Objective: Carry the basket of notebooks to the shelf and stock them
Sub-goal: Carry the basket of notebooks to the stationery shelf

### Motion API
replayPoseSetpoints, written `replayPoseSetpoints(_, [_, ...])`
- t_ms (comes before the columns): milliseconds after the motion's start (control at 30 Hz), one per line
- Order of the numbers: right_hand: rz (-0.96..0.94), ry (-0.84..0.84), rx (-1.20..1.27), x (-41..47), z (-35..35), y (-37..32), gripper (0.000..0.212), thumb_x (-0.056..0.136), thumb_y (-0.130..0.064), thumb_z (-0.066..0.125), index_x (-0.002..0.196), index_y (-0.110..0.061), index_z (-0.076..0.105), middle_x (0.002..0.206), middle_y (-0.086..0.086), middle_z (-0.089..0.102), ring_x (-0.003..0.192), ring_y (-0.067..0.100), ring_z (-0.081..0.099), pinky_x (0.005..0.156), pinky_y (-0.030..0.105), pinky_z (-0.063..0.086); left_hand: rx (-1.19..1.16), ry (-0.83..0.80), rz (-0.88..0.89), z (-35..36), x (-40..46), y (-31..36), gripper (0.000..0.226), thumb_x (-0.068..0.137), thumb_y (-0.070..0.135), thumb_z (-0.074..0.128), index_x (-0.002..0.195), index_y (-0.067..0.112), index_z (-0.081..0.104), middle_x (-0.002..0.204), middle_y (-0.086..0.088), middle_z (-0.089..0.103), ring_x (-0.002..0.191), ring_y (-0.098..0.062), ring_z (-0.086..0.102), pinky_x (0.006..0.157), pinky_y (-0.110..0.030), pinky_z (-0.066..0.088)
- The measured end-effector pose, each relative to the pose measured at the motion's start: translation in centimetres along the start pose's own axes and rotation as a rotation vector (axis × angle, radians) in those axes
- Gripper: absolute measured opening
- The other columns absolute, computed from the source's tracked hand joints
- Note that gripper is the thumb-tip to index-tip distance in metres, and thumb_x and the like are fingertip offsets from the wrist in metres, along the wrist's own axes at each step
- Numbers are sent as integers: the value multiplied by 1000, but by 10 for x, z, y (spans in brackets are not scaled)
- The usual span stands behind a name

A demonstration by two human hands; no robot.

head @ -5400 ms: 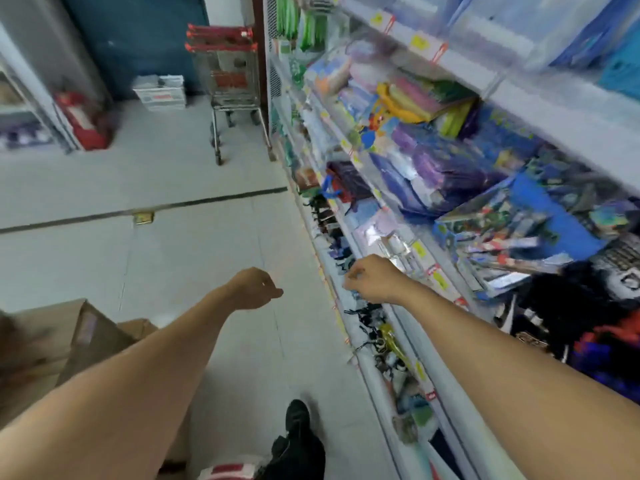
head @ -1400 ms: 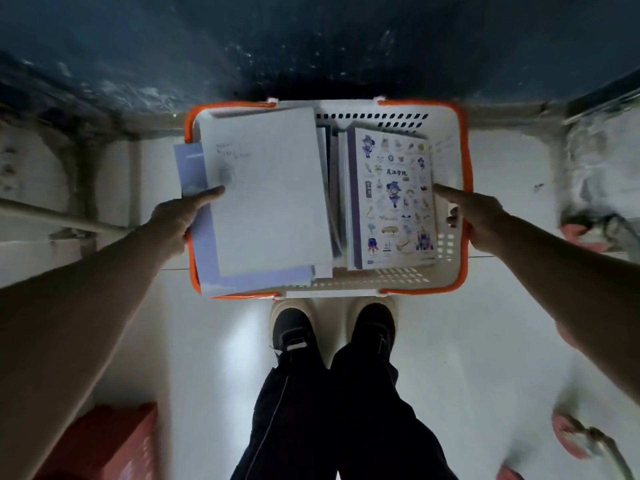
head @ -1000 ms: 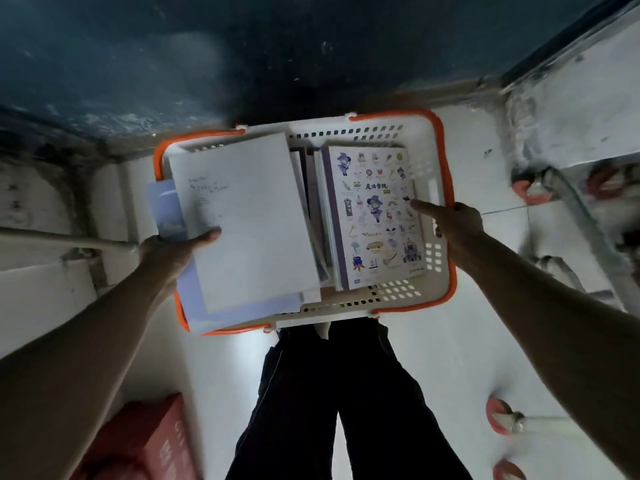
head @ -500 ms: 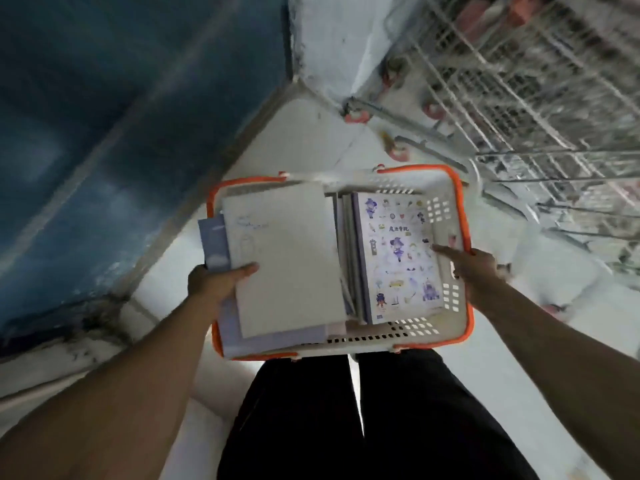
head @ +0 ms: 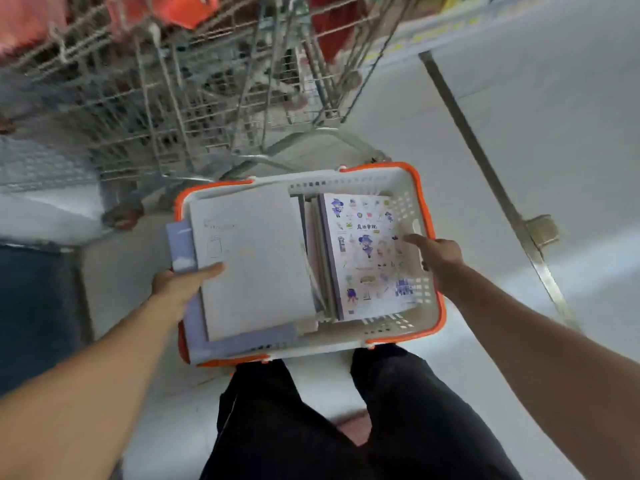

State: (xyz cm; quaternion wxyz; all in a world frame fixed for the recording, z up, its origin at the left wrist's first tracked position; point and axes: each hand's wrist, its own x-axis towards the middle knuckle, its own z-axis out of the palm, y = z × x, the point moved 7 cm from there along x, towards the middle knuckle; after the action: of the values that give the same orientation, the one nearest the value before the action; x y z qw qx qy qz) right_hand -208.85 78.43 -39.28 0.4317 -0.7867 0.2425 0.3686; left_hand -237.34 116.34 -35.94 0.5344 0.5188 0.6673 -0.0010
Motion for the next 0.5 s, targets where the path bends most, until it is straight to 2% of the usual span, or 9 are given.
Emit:
replayPoseSetpoints(100, [40,85,97,28,-113,3,47,70,-39,83,99,-6,66,85,7,64,66,21,56,61,32,46,84,-111,1,107,-28,39,52,56,19,94,99,3,69,104,-9,71,93,-23,69,87,-39,55])
replayPoseSetpoints(233, [101,209,224,57,-257,3,49,69,-39,83,99,-4,67,84,8,61,61,19,52,51,27,39,226,-358,-25,262,-32,80,95,23,37,101,109,8,71,108,-11,73,93,-26,72,87,-45,56])
replayPoseSetpoints(333, [156,289,295,76,-349,-3,35,72,-32,83,87,-6,66,69,2,56,53,15,50,45,25,41,301,-519,-13,384,-56,127,89,36,32,100,116,9,67,113,-11,71,98,-27,70,90,-46,54])
replayPoseSetpoints(433, [196,349,336,101,-424,-23,30,74,-26,83,75,-9,58,66,2,54,49,14,50,36,19,38,336,-587,49,500,-79,184,101,23,34,101,114,9,66,110,-10,72,93,-28,72,85,-50,56])
replayPoseSetpoints(500, [247,406,353,122,-470,-36,33,71,-23,85,71,-9,56,66,4,53,50,17,49,41,22,39,377,-652,69,579,-91,219,103,19,35,101,113,9,68,111,-10,72,93,-27,72,85,-49,56])
